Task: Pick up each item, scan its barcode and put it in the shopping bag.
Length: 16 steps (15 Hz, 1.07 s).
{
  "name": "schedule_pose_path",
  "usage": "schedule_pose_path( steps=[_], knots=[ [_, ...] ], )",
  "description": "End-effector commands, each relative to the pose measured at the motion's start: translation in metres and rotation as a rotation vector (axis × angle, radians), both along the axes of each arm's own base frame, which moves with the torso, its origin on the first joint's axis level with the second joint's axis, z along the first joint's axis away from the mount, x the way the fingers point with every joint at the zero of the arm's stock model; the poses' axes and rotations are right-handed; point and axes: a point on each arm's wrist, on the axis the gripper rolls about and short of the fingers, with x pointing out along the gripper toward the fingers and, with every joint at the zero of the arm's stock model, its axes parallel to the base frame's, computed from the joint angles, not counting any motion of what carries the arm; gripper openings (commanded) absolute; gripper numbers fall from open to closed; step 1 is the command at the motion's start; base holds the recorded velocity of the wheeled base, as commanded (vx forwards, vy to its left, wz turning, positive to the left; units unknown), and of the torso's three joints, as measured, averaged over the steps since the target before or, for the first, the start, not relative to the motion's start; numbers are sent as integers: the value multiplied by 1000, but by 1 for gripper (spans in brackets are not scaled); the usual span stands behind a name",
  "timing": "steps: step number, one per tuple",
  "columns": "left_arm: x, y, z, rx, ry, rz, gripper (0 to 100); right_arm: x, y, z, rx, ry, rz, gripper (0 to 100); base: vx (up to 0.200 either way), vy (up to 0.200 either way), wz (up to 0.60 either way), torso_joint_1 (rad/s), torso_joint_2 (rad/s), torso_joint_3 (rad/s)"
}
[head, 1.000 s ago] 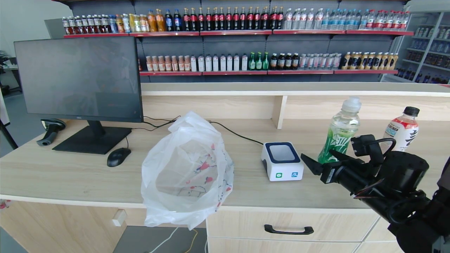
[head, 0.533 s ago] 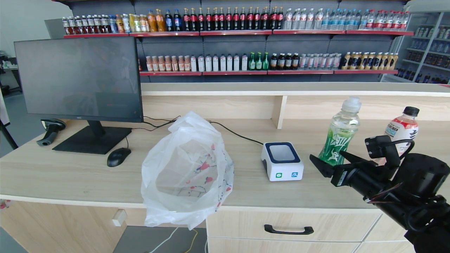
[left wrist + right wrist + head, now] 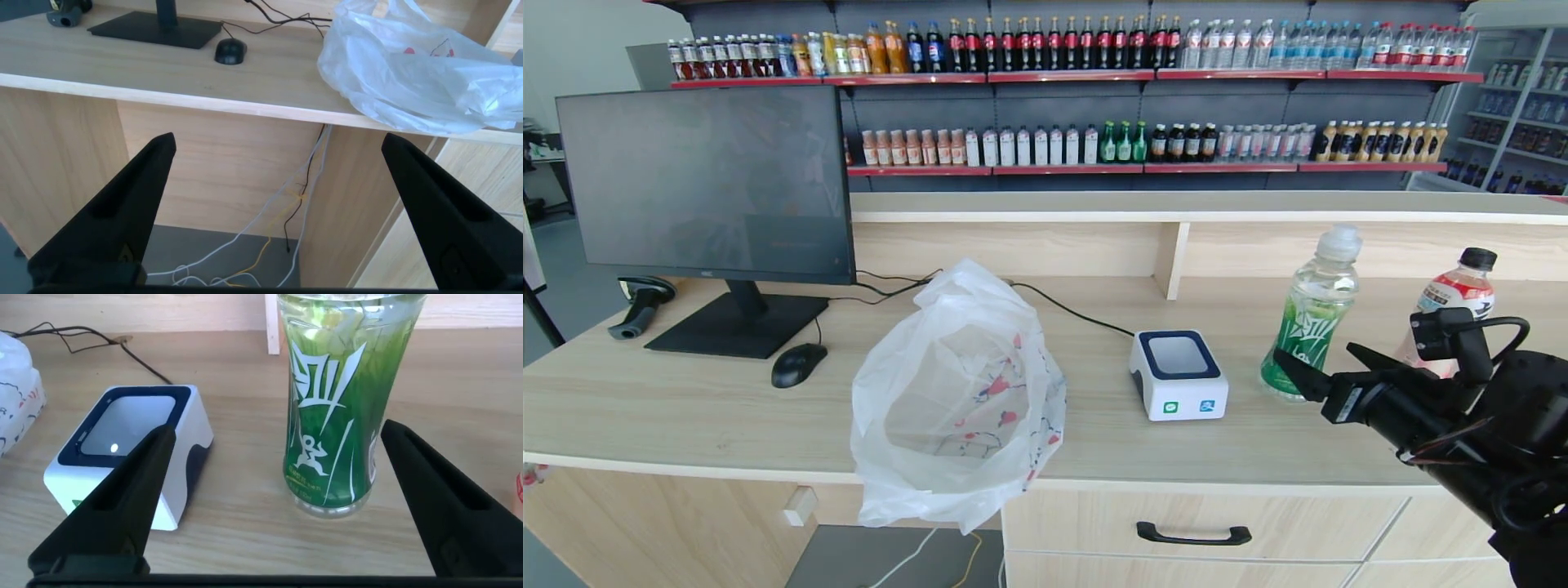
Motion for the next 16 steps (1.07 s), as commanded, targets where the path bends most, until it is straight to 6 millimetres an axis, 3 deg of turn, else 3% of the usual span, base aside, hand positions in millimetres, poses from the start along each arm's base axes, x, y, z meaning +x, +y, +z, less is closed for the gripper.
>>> schedule_pose_path(
  steps=[1,8,16],
  knots=[
    [0,0,0,0,-1,2,100,7,1,-2,0,-2,0,100,0,0,0,0,0,0],
    [0,0,0,0,-1,0,100,22,3,-7,-1,-5,2,100,0,0,0,0,0,0],
    [0,0,0,0,-1,0,100,21,7,-5,-2,-10,17,100,0,0,0,0,0,0]
  ],
)
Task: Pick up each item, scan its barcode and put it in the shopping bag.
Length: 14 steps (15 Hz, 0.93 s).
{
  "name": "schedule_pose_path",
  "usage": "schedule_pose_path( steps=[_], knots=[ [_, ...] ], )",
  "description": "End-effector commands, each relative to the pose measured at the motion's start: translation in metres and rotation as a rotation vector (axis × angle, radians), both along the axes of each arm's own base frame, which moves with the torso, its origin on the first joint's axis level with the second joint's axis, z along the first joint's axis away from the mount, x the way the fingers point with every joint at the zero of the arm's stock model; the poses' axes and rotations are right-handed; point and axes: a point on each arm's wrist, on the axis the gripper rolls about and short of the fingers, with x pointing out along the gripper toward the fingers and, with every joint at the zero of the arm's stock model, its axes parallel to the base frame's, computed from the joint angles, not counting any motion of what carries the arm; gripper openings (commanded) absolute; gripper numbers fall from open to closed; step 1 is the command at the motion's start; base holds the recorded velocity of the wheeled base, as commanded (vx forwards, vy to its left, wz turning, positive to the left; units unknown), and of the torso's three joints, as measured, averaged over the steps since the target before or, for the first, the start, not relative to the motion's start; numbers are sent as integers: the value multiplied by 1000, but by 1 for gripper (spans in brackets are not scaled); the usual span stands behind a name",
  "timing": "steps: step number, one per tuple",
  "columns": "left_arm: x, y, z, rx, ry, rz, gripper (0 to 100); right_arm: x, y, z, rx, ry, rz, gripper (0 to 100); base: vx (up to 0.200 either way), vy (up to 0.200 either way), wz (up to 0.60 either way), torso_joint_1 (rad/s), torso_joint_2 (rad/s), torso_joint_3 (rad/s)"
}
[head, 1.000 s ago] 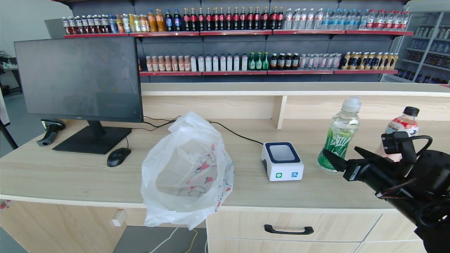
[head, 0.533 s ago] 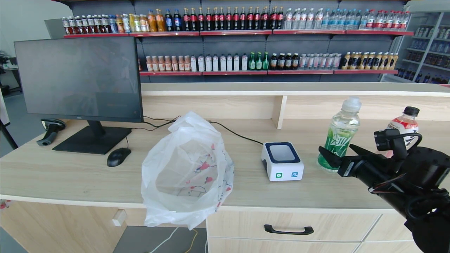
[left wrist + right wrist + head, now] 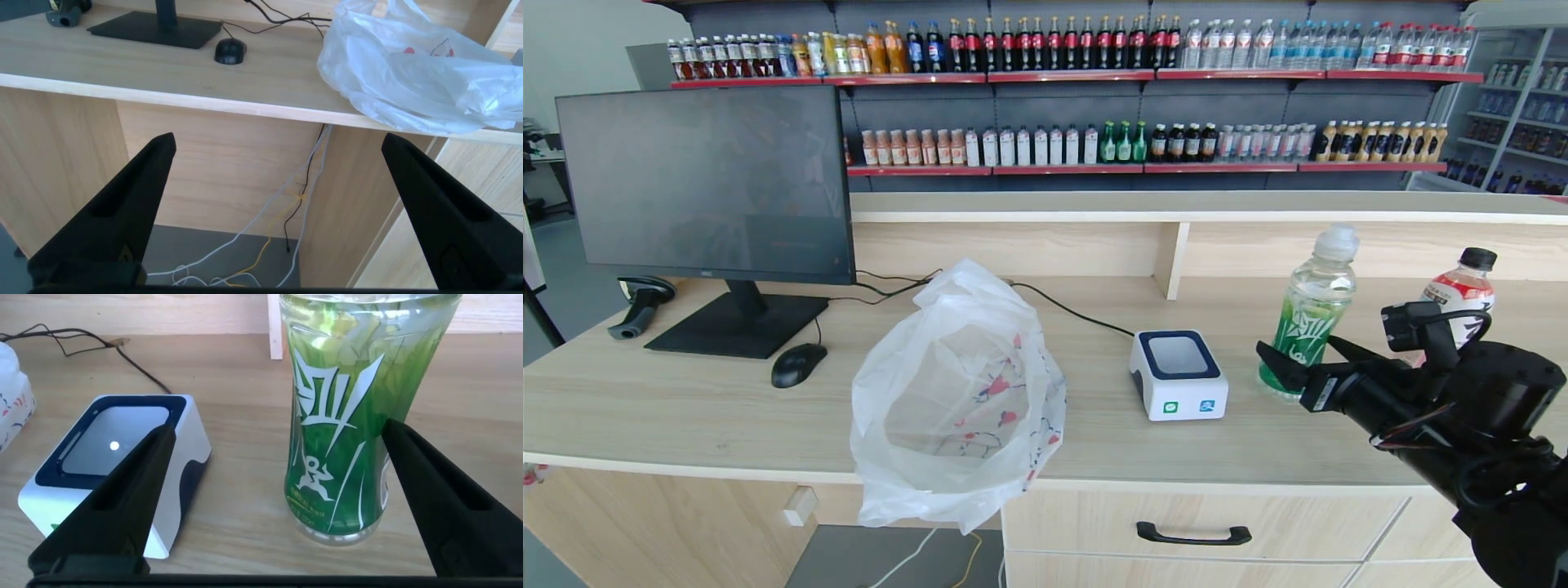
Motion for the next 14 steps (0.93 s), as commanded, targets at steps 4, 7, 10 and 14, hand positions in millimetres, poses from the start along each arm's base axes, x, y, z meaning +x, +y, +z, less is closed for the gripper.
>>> schedule_pose_path(
  steps=[4,7,10,14],
  knots=[
    [0,0,0,0,-1,1,100,-4,10,3,6,-9,37,100,0,0,0,0,0,0],
    [0,0,0,0,-1,1,100,-6,21,3,6,-6,79,100,0,0,0,0,0,0],
    [0,0,0,0,-1,1,100,-7,23,2,6,-4,86,100,0,0,0,0,0,0],
    [0,0,0,0,-1,1,100,-3,26,-2,4,7,94,100,0,0,0,0,0,0]
  ],
)
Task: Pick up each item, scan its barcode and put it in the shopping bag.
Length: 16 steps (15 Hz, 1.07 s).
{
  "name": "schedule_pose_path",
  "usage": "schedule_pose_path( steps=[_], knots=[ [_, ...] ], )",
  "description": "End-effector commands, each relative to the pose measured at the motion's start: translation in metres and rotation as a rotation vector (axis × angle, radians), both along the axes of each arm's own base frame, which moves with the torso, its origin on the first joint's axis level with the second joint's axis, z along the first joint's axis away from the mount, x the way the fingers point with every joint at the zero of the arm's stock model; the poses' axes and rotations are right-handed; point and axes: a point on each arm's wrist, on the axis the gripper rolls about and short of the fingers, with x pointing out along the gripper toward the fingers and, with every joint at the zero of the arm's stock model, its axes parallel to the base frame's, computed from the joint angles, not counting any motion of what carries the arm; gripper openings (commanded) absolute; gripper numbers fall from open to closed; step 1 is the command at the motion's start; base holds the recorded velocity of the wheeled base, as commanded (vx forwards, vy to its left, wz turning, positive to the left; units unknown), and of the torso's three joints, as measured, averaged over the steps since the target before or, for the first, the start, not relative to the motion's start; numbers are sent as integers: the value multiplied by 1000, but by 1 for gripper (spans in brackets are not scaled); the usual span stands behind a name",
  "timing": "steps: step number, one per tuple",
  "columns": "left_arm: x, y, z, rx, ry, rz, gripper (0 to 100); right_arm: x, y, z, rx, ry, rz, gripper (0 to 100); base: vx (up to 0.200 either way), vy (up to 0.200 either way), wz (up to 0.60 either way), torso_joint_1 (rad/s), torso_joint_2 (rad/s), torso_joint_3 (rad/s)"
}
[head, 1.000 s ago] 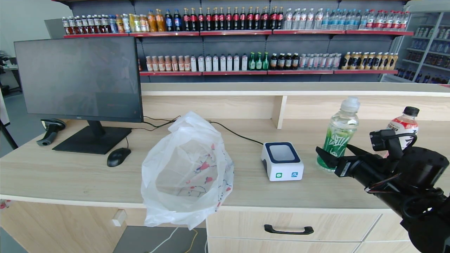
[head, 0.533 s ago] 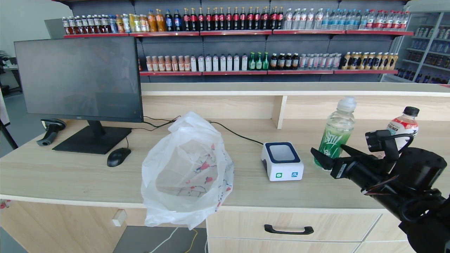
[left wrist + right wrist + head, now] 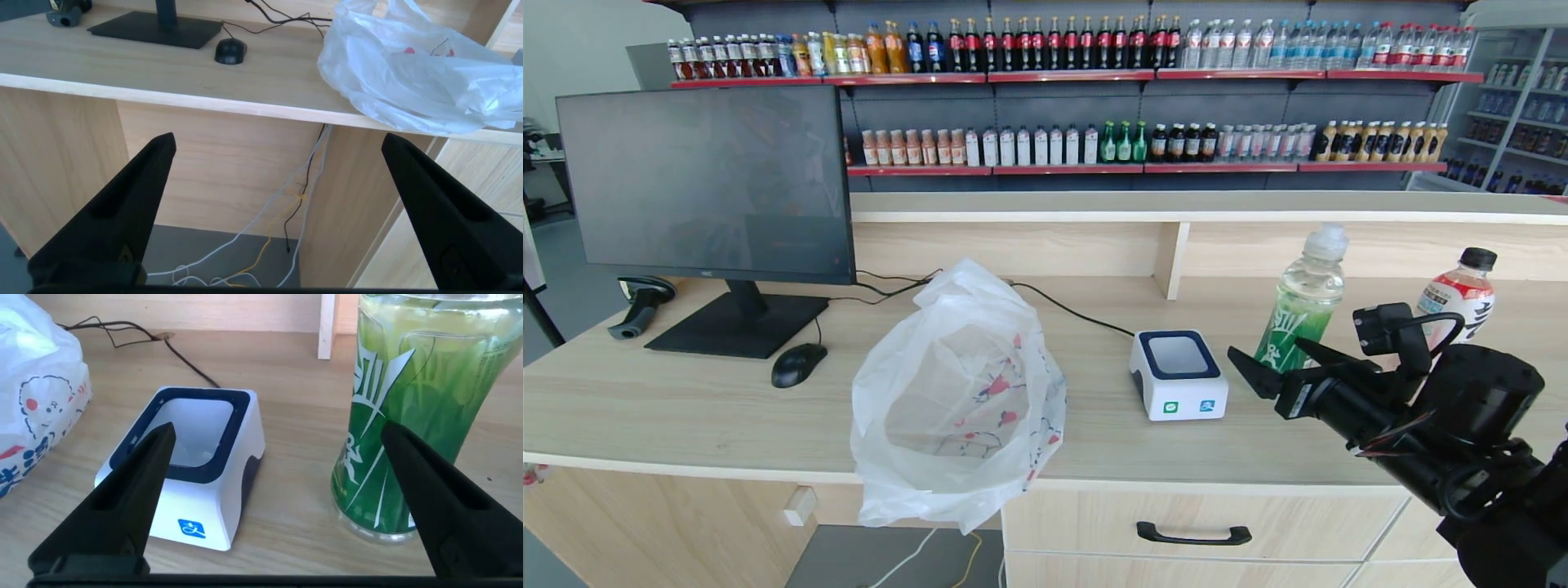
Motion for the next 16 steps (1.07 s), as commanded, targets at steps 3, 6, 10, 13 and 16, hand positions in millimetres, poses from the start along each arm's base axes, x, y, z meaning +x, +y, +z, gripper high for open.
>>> schedule_pose_path(
  steps=[3,6,10,13,16],
  knots=[
    [0,0,0,0,-1,0,100,-6,-1,2,0,0,3,100,0,0,0,0,0,0],
    [0,0,0,0,-1,0,100,-20,-6,7,0,1,-6,100,0,0,0,0,0,0],
    [0,0,0,0,-1,0,100,-15,-27,10,3,-12,-89,100,0,0,0,0,0,0],
    [0,0,0,0,-1,0,100,-2,-27,3,6,0,-96,100,0,0,0,0,0,0],
    [0,0,0,0,-1,0,100,3,-27,-3,5,17,-96,100,0,0,0,0,0,0]
  ],
)
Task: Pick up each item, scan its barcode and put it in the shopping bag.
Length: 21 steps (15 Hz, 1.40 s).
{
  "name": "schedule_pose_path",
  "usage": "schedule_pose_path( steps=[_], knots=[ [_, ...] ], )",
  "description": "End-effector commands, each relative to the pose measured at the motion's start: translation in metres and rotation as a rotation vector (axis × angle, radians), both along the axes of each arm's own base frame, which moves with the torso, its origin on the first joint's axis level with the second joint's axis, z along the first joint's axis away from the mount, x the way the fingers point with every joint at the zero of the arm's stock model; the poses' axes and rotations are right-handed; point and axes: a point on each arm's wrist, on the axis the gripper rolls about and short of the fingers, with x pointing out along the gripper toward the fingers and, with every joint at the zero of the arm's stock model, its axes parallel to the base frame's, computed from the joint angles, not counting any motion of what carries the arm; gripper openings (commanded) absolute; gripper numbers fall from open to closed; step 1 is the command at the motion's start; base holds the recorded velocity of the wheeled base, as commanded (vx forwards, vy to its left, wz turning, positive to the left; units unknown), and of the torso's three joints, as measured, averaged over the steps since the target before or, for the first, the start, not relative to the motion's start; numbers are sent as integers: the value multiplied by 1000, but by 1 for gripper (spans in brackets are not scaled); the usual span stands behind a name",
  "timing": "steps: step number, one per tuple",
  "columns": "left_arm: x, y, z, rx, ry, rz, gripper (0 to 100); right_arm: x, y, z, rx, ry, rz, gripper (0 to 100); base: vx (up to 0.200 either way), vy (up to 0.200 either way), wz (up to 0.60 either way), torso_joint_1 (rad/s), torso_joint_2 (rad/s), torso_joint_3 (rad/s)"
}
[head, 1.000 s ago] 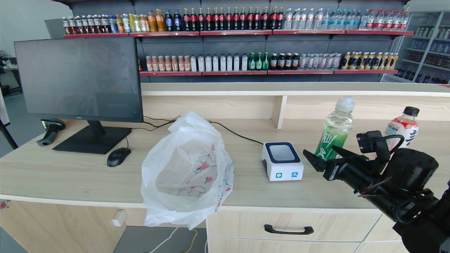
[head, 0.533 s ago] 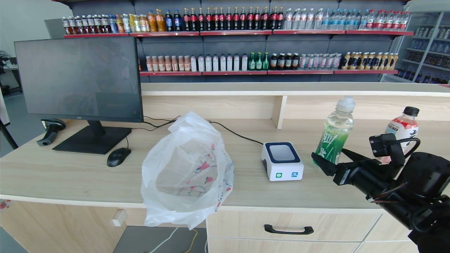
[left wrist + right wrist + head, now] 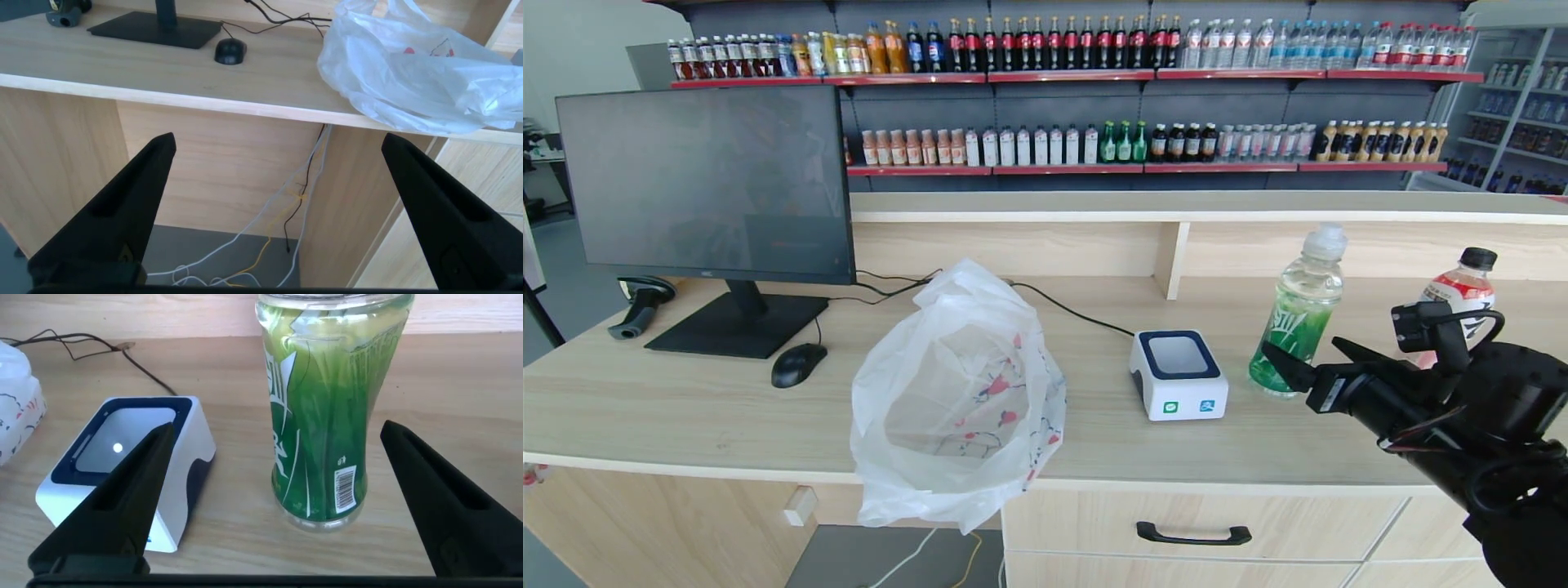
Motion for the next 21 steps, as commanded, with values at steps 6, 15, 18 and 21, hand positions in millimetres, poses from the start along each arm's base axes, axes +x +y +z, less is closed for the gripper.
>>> schedule_pose_path(
  steps=[6,15,18,21],
  knots=[
    [0,0,0,-1,-1,1,100,11,3,-4,-1,-2,8,100,0,0,0,0,0,0],
    [0,0,0,-1,-1,1,100,11,8,-3,-2,-7,23,100,0,0,0,0,0,0],
    [0,0,0,-1,-1,1,100,8,14,-3,-2,-7,46,100,0,0,0,0,0,0],
    [0,0,0,-1,-1,1,100,5,21,-1,-1,-10,72,100,0,0,0,0,0,0]
  ],
)
